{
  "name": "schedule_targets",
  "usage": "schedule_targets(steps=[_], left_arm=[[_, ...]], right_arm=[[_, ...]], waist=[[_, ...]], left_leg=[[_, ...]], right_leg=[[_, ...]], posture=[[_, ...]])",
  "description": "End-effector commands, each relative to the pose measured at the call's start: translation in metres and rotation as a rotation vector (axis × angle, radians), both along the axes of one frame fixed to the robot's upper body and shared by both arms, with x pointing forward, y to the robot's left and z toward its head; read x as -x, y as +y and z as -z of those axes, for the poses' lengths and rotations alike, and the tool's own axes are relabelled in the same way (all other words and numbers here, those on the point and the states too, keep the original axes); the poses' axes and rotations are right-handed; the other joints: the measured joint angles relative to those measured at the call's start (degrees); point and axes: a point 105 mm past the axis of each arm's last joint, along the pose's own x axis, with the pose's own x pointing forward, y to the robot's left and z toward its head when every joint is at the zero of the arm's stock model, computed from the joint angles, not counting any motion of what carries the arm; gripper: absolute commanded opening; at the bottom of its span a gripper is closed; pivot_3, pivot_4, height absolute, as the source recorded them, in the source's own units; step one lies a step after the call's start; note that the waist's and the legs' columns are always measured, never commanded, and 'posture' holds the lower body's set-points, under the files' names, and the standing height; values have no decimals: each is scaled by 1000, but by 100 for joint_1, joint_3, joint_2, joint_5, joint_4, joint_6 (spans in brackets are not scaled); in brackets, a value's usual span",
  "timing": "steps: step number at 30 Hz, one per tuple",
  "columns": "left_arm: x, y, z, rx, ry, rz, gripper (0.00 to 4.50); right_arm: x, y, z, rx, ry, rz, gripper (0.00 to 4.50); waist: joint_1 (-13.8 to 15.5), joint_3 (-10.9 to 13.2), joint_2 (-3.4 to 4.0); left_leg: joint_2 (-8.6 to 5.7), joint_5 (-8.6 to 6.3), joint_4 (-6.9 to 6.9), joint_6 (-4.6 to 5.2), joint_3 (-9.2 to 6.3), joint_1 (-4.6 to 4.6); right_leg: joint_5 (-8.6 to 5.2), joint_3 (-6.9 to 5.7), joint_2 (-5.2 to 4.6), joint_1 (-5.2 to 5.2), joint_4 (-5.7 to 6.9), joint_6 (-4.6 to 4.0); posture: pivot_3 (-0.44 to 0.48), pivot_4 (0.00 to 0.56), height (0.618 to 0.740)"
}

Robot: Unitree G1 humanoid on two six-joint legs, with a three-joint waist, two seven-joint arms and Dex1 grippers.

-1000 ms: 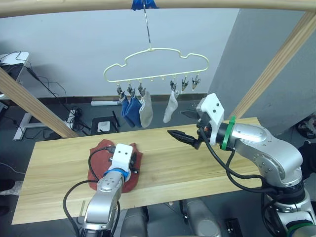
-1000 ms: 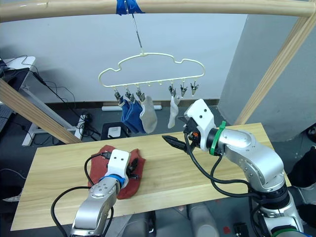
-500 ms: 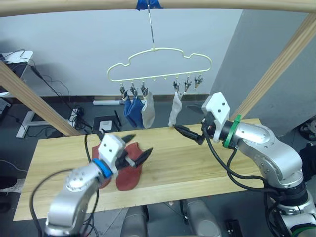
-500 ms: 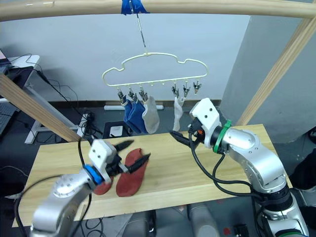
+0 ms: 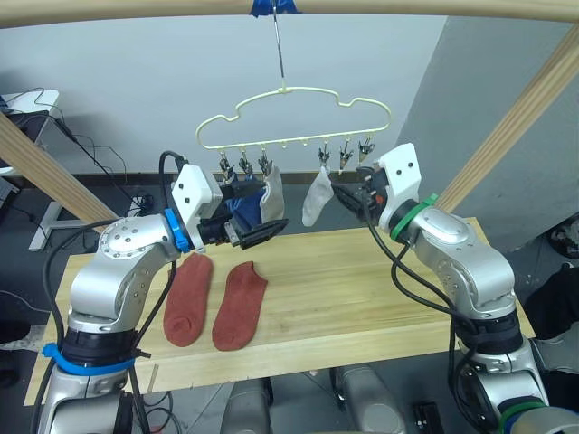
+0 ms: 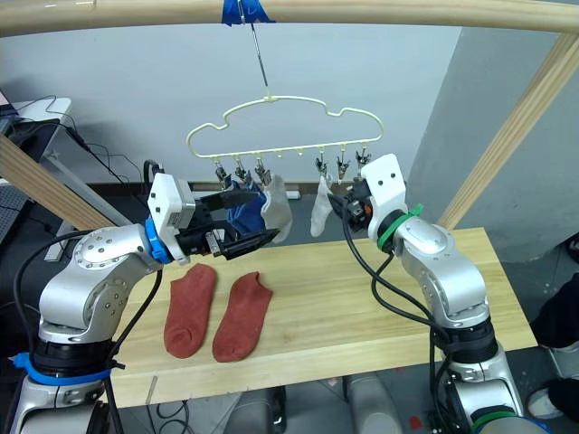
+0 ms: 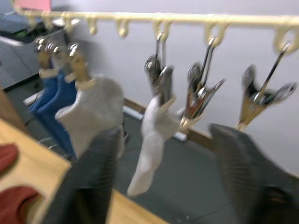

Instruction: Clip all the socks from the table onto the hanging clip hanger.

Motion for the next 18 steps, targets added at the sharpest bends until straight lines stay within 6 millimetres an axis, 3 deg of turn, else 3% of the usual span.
schedule_targets(steps=[1, 18], left_arm=[[1, -2, -10, -1, -40, 17, 4500], [-2, -10, -7, -33, -59, 47, 4500]], right_arm=[[-4, -2, -16, -25, -56, 36, 2345], [-31, 7, -25, -58, -83, 131, 2345]], waist=[[0, 0, 0], [1, 0, 0]], left_leg=[[0, 0, 1, 0, 0, 0], [0, 0, 4, 0, 1, 0]], right_leg=[[-1, 0, 0, 0, 0, 2], [8, 2, 0, 0, 1, -12]], posture=[[-196, 250, 740], [-197, 248, 740]])
